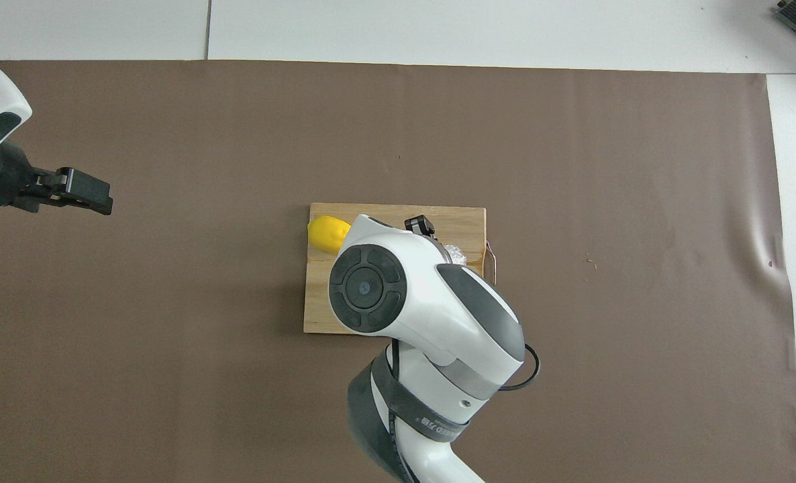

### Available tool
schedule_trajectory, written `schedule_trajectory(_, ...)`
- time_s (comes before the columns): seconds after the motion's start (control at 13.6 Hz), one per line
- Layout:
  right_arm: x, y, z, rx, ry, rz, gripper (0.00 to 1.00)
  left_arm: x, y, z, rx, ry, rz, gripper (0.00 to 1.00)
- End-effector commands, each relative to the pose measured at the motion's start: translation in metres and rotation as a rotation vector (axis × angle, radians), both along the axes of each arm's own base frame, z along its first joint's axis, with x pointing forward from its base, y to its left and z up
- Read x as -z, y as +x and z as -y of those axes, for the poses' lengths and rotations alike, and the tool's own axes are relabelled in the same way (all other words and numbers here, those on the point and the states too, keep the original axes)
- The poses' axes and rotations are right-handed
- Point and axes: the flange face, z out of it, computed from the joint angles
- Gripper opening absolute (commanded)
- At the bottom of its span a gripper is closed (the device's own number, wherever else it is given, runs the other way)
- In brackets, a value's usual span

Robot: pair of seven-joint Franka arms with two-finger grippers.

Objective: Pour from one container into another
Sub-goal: 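Tilt the white cup over the metal cup with the right gripper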

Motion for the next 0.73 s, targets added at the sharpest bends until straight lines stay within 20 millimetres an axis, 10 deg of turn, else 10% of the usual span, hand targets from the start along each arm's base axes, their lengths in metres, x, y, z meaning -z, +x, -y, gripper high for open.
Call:
schedule_trajectory(0.0,-0.003,-0.008,-0.011,0.005,-0.050,0.051,0.00,-0.011,-0.008,0.007,-0.023,0.019,-0.002,1.00)
schedule_trajectory(0.66,0.022,-0.023,-0.018,-0.012,-0.141,0.103,0.00,-0.028,-0.021,-0.009,-0.034,0.024,-0.006,1.00)
